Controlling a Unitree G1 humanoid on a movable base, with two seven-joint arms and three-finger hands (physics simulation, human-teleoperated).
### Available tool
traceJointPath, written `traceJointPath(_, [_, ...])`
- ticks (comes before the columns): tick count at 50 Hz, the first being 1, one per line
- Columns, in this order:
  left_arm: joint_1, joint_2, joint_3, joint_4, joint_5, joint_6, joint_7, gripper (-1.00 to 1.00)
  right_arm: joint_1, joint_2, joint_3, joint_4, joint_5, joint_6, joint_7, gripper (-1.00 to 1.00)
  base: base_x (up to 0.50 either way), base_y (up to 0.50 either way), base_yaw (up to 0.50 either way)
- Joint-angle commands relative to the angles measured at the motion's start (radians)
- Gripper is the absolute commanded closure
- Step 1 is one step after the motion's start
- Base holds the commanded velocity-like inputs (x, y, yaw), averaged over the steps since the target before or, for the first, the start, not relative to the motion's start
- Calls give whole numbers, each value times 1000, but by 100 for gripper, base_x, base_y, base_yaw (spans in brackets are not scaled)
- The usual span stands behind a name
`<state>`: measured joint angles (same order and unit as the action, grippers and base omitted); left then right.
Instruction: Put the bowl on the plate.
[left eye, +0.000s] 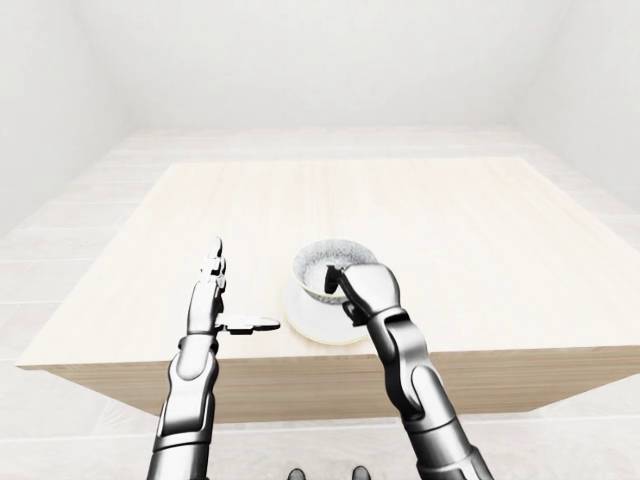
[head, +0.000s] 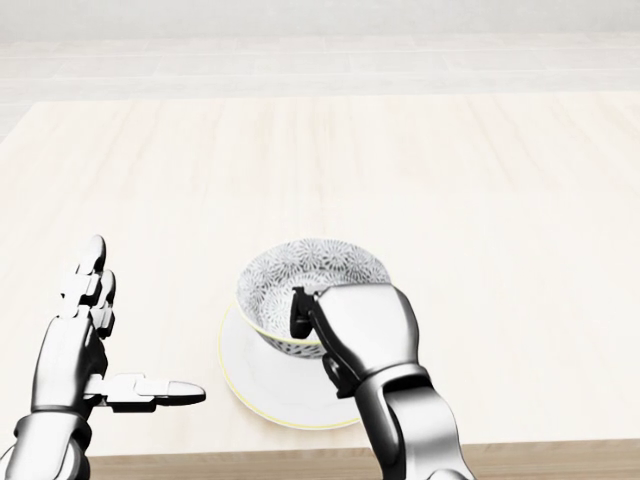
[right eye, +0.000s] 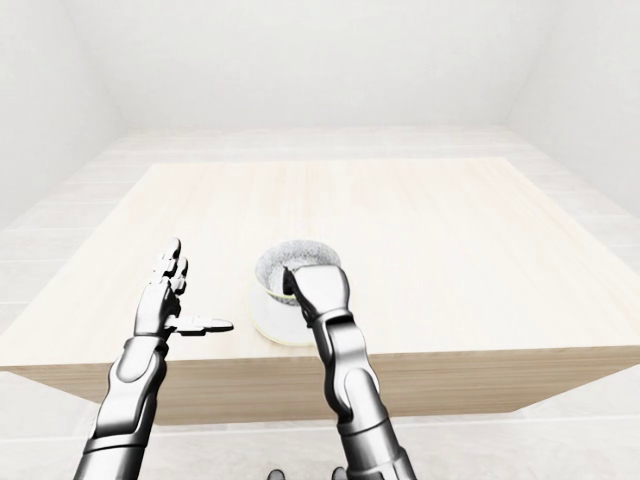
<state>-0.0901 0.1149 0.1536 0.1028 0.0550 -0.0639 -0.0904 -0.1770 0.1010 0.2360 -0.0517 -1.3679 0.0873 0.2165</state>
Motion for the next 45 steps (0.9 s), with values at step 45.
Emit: traceJointPath(45, [-10,3,-1,23,-1,-8,3,-100,-5,-11,-6,52,72,0,-65,36,0,0,0])
